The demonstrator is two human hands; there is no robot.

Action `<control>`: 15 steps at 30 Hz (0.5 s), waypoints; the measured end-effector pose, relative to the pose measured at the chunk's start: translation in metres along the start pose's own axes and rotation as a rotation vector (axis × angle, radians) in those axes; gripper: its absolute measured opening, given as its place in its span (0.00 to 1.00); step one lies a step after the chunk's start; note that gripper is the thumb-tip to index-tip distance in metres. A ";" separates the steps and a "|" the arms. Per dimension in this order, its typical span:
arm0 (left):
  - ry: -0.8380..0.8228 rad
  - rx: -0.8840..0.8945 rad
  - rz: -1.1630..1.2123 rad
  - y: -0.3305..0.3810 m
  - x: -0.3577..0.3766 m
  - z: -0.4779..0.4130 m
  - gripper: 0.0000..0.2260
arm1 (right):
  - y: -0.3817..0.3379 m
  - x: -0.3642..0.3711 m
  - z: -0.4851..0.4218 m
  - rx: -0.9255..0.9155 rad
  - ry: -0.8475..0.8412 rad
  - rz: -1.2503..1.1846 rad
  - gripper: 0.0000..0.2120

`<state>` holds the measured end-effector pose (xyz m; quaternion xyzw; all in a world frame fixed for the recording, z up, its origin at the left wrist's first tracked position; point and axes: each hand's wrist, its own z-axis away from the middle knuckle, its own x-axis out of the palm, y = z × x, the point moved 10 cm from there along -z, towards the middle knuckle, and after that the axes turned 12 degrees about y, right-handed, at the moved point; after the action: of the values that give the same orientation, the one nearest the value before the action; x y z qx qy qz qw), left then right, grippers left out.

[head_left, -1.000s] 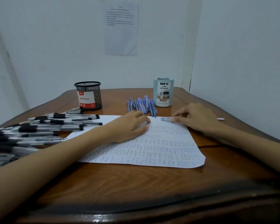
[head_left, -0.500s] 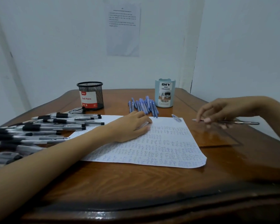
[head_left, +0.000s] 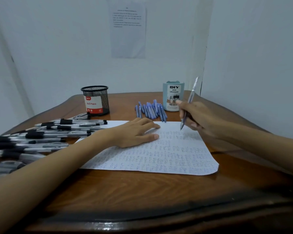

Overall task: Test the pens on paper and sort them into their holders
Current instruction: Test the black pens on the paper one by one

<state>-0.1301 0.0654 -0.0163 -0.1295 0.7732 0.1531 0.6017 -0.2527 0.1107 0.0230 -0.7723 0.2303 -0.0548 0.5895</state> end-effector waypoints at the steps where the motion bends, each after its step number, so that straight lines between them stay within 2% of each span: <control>1: 0.009 0.000 -0.002 0.000 -0.001 0.000 0.23 | -0.001 0.008 -0.001 0.010 -0.017 -0.006 0.20; 7: 0.042 0.001 -0.019 0.001 -0.004 -0.002 0.23 | 0.006 0.043 0.009 0.058 -0.141 -0.114 0.09; 11: 0.036 0.006 -0.026 0.002 -0.003 -0.001 0.24 | 0.004 0.039 0.016 -0.009 -0.067 0.104 0.19; 15: 0.036 -0.005 -0.027 0.002 -0.003 -0.002 0.25 | 0.002 0.036 0.015 -0.027 -0.025 0.122 0.21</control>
<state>-0.1315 0.0667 -0.0126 -0.1440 0.7815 0.1448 0.5895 -0.2162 0.1082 0.0099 -0.7654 0.2702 -0.0063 0.5841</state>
